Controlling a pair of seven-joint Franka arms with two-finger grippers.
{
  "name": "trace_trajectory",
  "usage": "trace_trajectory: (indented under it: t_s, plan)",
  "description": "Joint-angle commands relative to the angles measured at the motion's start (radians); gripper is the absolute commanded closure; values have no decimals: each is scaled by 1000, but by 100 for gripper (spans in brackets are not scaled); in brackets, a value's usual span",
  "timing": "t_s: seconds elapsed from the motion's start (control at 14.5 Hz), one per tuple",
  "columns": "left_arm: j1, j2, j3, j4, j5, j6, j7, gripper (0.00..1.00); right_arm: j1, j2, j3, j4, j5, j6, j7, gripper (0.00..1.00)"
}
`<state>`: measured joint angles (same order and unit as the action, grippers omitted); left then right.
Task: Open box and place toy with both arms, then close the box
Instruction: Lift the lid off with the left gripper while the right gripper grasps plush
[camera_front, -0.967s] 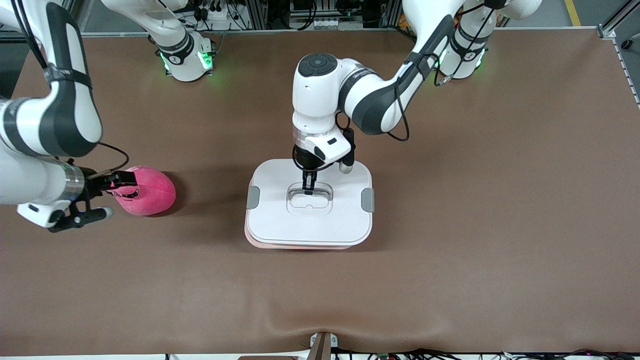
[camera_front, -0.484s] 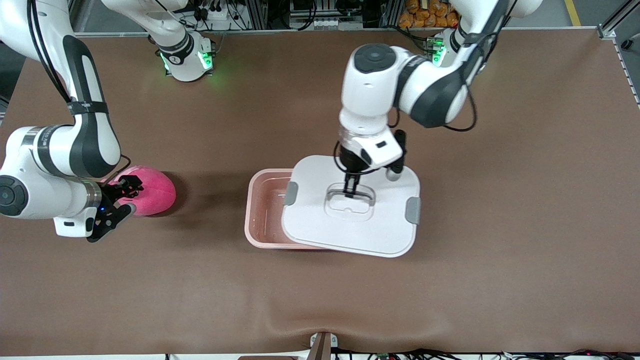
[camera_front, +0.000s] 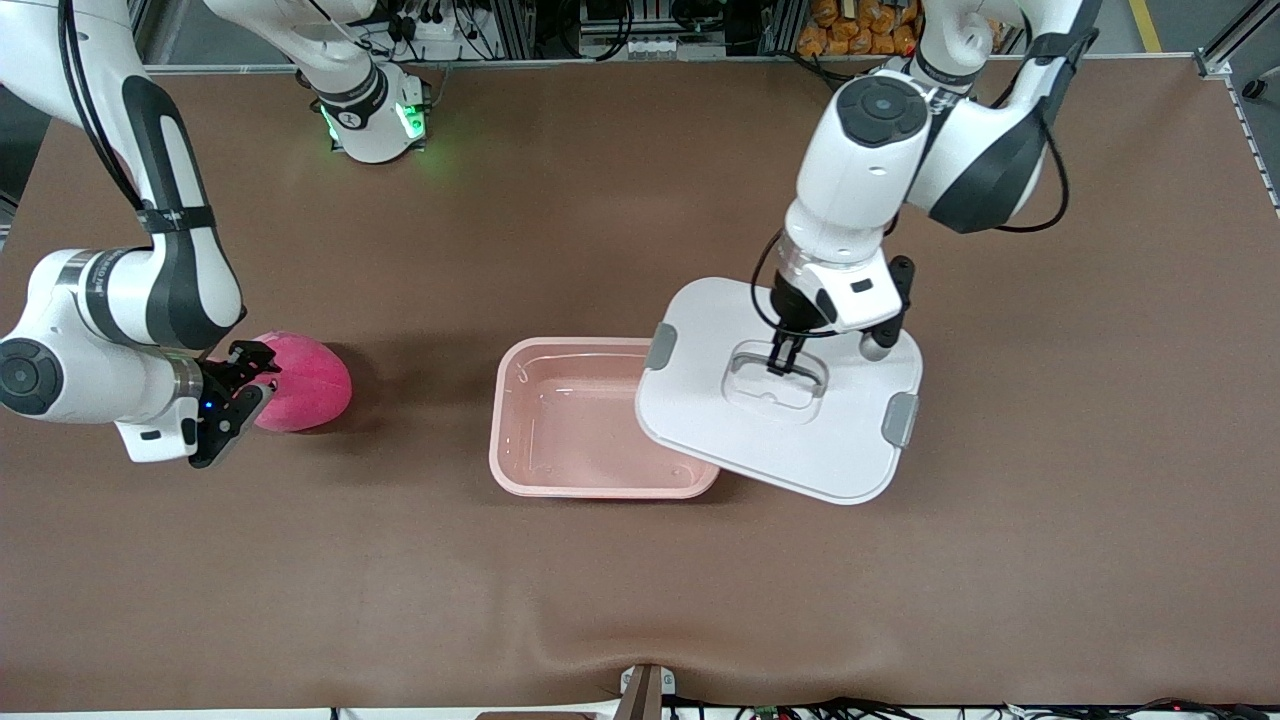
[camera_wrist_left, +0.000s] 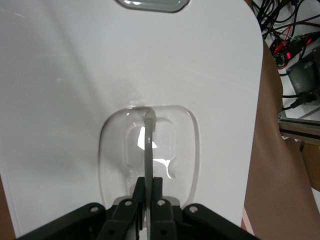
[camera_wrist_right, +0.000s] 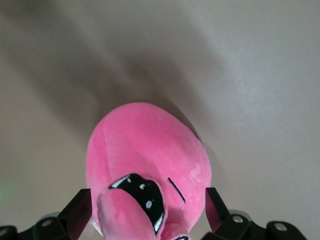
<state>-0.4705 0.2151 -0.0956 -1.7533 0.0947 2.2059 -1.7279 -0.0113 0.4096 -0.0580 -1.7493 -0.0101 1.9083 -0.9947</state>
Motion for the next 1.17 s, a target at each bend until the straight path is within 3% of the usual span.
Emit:
trace_trajectory:
  t_s: [0.0,0.21,0.28,0.35,0.41,0.48,0.83,1.11]
  plan:
    - [56,-106,-12,-123,-47,3,140,100,-18,-60,15,-78,-21,17,-30,0]
    - [110,-149,-12,-150,-88,-64,272,100,-21,-61,15,-99,-16,20,-48,0]
    - [128,-155,-12,-149,-101,-92,322,100,-19,-61,15,-98,-11,20,-48,26]
    - [151,-166,-12,-152,-113,-116,379,100,-18,-61,15,-93,-10,20,-48,64]
    - [176,-171,-12,-152,-127,-142,433,100,-18,-61,15,-92,-8,20,-47,89]
    - [197,-181,-12,-152,-142,-164,479,100,-18,-61,15,-88,-8,20,-45,100]
    - [286,-189,-12,-152,-170,-225,660,100,-9,-63,18,-58,-1,9,-16,100]
    - [357,-186,-12,-152,-171,-258,807,100,19,-64,20,35,94,-69,204,100]
